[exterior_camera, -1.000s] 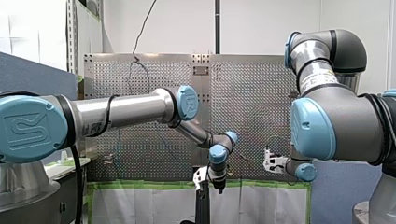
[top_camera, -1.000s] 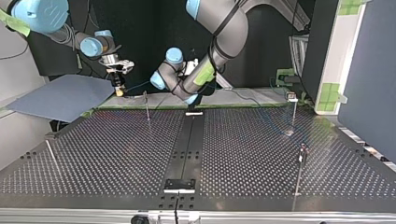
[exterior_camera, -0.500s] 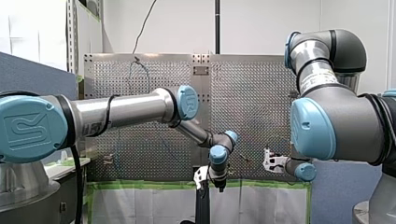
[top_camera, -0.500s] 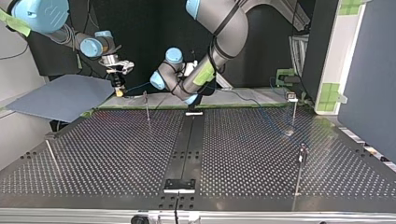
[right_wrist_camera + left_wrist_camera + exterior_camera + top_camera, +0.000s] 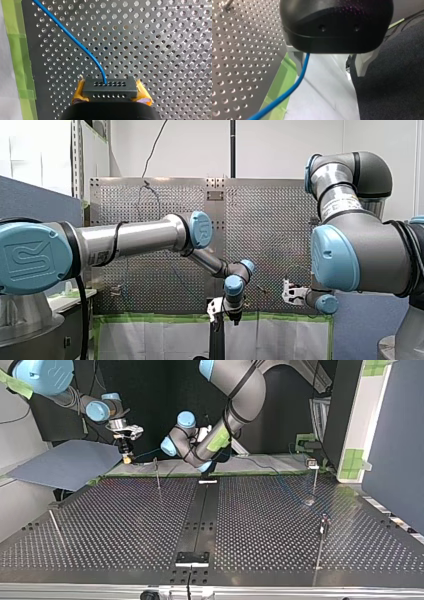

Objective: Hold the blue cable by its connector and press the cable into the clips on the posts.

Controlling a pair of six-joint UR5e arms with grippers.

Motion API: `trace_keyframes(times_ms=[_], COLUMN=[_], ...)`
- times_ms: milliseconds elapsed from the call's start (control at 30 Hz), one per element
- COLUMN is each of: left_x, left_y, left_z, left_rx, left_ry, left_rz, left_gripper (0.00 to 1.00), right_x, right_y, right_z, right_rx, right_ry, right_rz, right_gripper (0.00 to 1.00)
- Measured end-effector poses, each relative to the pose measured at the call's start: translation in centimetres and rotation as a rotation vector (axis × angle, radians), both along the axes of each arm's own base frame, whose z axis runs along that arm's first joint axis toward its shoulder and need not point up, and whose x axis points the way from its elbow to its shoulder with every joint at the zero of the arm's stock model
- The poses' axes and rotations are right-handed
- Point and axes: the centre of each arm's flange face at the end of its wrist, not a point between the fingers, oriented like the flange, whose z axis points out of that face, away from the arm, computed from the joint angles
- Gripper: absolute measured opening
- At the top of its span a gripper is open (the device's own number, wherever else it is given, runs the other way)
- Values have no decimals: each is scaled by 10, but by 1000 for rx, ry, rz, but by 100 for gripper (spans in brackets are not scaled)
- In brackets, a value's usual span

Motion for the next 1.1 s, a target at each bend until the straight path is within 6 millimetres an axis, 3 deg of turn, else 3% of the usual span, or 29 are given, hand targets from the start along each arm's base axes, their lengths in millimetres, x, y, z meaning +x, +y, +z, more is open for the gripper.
trace_keyframes(times_ms=[33,67,100,733,1100], left_x=[0,0,-1,-9,-10], left_y=[0,0,0,-5,-5], left_z=[0,0,1,19,55], left_rx=[4,9,16,167,172], left_ry=[-2,-5,-9,-126,-231], left_rz=[0,-2,-3,-12,46], left_gripper=[43,43,0,0,0], right_x=[0,0,0,0,-11], right_y=[0,0,0,0,-7], right_z=[0,0,0,0,1], right_rx=[0,0,0,0,5], right_ry=[0,0,0,-1,-10], right_rz=[0,0,0,-1,-48], right_gripper=[0,0,0,0,0])
